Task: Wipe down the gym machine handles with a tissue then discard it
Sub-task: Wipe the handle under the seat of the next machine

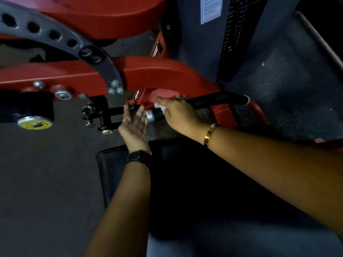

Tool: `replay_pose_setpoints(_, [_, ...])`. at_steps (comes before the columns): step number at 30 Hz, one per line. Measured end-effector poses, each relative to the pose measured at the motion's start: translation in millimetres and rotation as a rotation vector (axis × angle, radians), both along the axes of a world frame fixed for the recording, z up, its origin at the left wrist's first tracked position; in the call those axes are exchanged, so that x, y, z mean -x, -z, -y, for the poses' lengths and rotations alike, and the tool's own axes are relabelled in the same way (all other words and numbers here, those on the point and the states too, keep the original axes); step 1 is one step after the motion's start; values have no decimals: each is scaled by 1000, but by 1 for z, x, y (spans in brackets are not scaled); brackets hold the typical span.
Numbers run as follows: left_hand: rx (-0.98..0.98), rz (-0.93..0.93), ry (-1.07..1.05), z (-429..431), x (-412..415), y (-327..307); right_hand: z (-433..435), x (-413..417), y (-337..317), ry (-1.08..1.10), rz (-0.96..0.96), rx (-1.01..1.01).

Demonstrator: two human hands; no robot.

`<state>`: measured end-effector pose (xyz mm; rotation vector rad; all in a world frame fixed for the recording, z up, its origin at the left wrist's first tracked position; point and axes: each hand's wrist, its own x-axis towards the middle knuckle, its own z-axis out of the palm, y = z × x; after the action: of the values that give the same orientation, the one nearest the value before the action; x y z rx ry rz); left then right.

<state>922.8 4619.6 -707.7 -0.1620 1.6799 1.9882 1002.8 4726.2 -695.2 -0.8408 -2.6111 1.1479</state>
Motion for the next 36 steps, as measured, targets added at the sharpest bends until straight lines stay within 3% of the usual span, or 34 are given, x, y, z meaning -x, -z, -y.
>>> replay_pose_setpoints(5, [-125, 158, -76, -2, 7, 1, 3, 36, -10, -207, 218, 108])
replay_pose_setpoints(10, [-180, 215, -67, -3, 15, 8, 8, 45, -8, -418, 282, -150])
replay_pose_setpoints(20, [-204, 246, -35, -1, 19, 15, -11, 53, 14, -718, 118, -426])
replay_pose_setpoints(23, [-203, 283, -20, 1, 20, 16, -13, 44, 18, -838, -32, -525])
replay_pose_setpoints(25, [-162, 274, 8, 1, 21, 15, -15, 33, 27, -834, -164, -623])
replay_pose_setpoints(28, [-151, 260, 11, 1, 19, 14, -8, 20, 41, -644, -226, -690])
replay_pose_setpoints(32, [-178, 260, -2, 0, 20, 14, 9, 34, 29, -448, 38, -557])
replay_pose_setpoints(34, [-176, 253, 1, 0, 20, 15, 7, 42, 21, -496, 150, -544])
replay_pose_setpoints(36, [-149, 237, 9, 0, 19, 15, -1, 38, 20, -637, 87, -618])
